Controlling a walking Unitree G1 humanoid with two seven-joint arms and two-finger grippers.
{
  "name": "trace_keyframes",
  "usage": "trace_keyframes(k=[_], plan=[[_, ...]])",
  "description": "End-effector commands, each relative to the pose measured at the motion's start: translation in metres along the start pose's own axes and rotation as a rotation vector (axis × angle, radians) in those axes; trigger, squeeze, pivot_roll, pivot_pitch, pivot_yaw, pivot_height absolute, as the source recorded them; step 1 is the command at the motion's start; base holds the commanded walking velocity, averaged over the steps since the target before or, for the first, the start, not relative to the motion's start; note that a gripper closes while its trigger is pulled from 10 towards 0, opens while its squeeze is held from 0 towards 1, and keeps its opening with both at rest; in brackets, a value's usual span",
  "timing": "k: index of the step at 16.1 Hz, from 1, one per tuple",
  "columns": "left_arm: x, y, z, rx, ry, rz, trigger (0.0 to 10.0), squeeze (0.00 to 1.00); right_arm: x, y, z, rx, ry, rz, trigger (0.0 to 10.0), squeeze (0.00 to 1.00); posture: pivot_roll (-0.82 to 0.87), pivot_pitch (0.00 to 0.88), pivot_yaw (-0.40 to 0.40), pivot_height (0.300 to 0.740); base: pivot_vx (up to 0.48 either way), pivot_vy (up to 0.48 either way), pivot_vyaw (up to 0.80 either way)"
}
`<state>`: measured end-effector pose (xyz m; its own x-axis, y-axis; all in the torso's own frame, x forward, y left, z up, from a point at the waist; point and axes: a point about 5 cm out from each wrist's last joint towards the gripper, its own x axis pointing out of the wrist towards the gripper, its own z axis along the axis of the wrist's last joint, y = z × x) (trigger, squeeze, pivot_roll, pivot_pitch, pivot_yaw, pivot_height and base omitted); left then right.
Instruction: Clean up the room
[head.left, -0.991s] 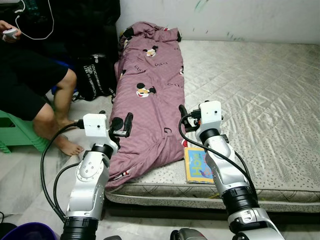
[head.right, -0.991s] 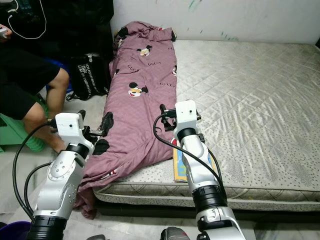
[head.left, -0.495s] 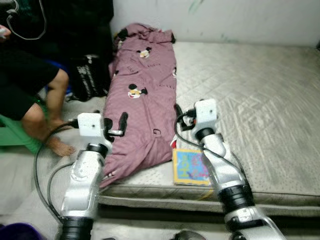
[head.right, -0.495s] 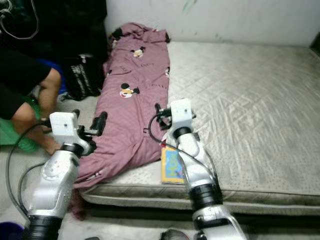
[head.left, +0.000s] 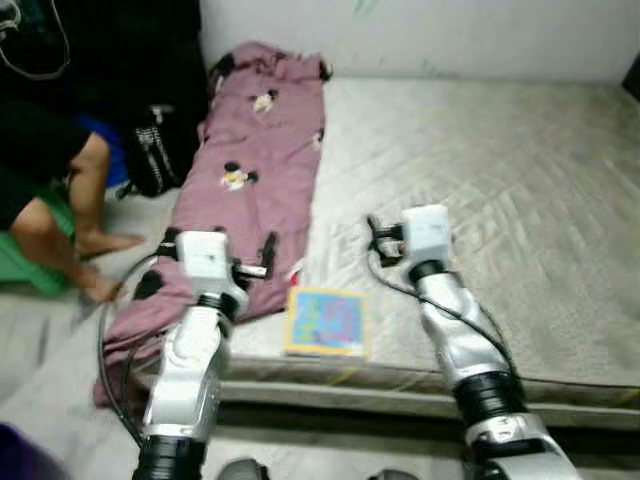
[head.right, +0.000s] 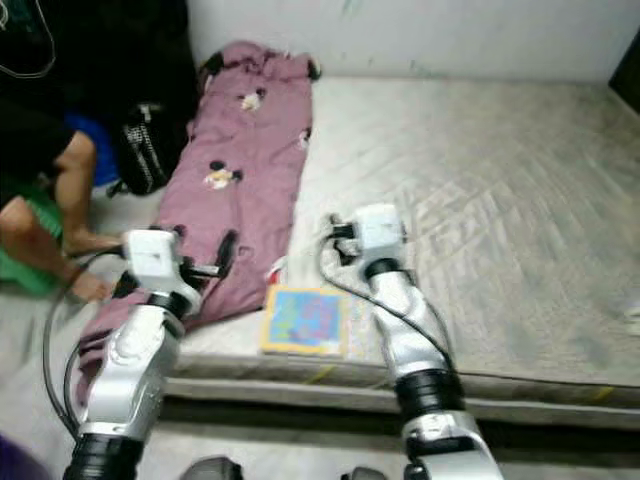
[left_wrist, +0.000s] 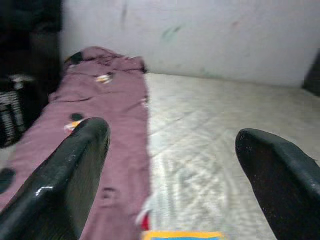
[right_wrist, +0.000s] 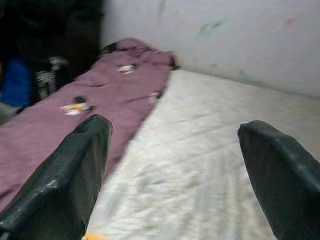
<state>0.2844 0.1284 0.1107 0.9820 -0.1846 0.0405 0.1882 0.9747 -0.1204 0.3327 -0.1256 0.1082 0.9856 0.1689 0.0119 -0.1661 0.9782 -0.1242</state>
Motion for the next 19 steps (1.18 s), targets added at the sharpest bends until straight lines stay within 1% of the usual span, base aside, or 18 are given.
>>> trace_keyframes(k=[1, 3, 4, 5, 7, 11, 19], plan=[[-0.0006, 0.0091, 0.0041, 0.022, -0.012, 0.022, 10.0, 0.00, 0.0035, 0.0104, 0.0075, 0.015, -0.029, 0.023, 10.0, 0.00, 0.05, 0.000, 0.016, 0.740, 0.000, -0.289, 0.00], [-0.0003, 0.0090, 0.0044, 0.021, -0.013, 0.022, 10.0, 0.00, 0.0035, 0.0107, 0.0072, 0.014, -0.028, 0.024, 10.0, 0.00, 0.05, 0.000, 0.014, 0.740, 0.000, -0.412, 0.00], [-0.0002, 0.0088, 0.0050, 0.020, -0.016, 0.023, 10.0, 0.00, 0.0035, 0.0108, 0.0071, 0.013, -0.028, 0.025, 10.0, 0.00, 0.05, 0.000, 0.014, 0.740, 0.000, 0.000, 0.00], [-0.0004, 0.0095, 0.0057, 0.000, -0.026, 0.031, 10.0, 0.00, 0.0037, 0.0107, 0.0069, 0.013, -0.026, 0.026, 10.0, 0.00, 0.05, 0.000, 0.013, 0.740, 0.000, 0.000, 0.00], [-0.0011, 0.0100, 0.0056, -0.004, -0.030, 0.034, 10.0, 0.00, 0.0037, 0.0107, 0.0068, 0.011, -0.027, 0.026, 10.0, 0.00, 0.05, 0.000, 0.013, 0.740, 0.000, 0.000, 0.00], [-0.0010, 0.0081, 0.0081, -0.015, -0.048, 0.005, 10.0, 0.00, 0.0047, 0.0103, 0.0072, 0.010, -0.029, 0.025, 10.0, 0.00, 0.05, 0.000, 0.012, 0.740, 0.000, 0.000, 0.00], [-0.0009, 0.0067, 0.0085, -0.027, -0.056, -0.011, 10.0, 0.00, 0.0054, 0.0097, 0.0078, 0.009, -0.032, 0.019, 10.0, 0.00, 0.05, 0.000, 0.010, 0.740, 0.287, 0.000, 0.00]])
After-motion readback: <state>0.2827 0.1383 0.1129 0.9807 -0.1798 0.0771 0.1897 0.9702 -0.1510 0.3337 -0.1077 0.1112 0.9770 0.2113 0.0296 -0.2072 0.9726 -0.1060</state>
